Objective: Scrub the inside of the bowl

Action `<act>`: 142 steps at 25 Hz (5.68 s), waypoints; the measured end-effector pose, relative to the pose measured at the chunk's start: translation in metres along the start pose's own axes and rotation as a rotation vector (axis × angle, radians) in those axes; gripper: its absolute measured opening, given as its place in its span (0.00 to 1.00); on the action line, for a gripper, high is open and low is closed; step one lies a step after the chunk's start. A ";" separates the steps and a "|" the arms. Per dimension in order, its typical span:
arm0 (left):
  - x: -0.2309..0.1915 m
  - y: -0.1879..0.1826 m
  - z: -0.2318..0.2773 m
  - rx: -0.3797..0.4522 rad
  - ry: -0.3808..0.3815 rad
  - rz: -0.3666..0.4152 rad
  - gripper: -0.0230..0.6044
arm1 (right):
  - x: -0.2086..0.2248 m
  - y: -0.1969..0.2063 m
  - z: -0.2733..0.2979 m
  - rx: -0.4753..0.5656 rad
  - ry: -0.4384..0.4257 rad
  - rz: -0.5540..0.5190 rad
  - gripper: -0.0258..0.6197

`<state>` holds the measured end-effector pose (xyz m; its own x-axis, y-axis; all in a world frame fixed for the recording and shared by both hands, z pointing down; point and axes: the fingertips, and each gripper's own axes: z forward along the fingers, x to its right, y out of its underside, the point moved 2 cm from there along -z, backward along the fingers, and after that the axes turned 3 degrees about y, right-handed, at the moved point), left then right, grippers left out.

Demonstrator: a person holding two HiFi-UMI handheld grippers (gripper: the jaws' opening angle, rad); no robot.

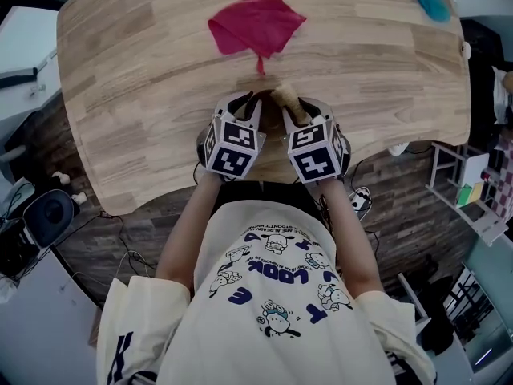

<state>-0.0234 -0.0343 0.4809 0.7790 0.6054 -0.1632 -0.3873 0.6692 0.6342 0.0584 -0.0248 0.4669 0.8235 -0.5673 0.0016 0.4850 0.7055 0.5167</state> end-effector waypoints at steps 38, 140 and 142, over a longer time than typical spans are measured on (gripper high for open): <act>-0.014 0.007 0.002 0.109 -0.153 -0.571 0.16 | 0.001 0.013 -0.005 0.065 0.075 0.389 0.23; -0.006 0.014 0.002 -0.023 -0.073 -0.262 0.26 | 0.000 0.010 -0.003 -0.009 0.071 0.087 0.23; -0.003 0.011 0.003 -0.018 -0.050 -0.217 0.26 | -0.002 0.008 -0.002 -0.011 0.055 0.031 0.23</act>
<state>-0.0287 -0.0304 0.4906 0.8684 0.4247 -0.2560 -0.2163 0.7890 0.5750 0.0614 -0.0173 0.4694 0.8529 -0.5212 -0.0294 0.4620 0.7273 0.5074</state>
